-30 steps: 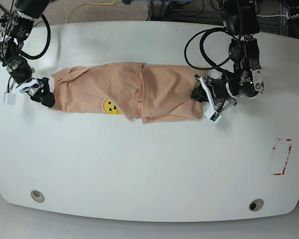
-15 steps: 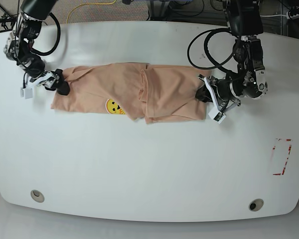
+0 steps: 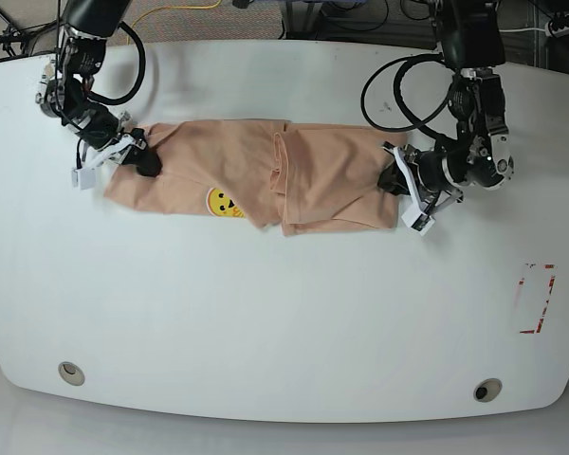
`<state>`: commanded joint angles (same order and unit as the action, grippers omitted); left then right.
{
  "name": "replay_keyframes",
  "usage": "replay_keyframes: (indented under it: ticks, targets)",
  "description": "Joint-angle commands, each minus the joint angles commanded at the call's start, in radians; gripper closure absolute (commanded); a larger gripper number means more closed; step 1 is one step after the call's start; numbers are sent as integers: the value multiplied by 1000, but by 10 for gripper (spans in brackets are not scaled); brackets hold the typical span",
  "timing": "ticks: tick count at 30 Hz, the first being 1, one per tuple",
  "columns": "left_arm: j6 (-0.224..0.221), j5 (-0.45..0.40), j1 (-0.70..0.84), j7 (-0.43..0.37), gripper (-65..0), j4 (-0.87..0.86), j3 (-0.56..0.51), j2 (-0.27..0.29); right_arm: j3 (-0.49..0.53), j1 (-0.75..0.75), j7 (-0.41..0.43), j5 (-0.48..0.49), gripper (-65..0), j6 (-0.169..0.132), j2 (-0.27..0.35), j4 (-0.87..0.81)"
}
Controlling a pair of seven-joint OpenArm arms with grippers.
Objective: Fold the T-shirt properly
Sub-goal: 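Push both held ends toward each other, folding the strip into a bundle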
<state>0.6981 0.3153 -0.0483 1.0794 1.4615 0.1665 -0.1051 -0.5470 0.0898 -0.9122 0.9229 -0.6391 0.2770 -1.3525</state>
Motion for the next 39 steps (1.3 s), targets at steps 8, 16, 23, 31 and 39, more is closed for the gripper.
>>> replay_keyframes:
  ticks: [8,16,23,31,39]
  targets:
    - [-15,-58,-32,0,-63,-29,-94,5,5,2,-9,-91,-13,2,34,-137]
    - [-90,-71,-103,-2,-63,-104,-163,46,6,17,-118,-227,-13,2,29,-405]
    - [-113,-72,-169,-11,-63,-206,-164,98,103,32,-118,-292,-16,-6,26,-603]
    - [-180,-72,-204,-89,-63,-290,-190,124,262,-11,-117,-292,-17,-3,25,-664]
    - [-193,-72,-204,-138,-63,-336,-270,126,404,-94,-117,-301,-17,0,-41,-663]
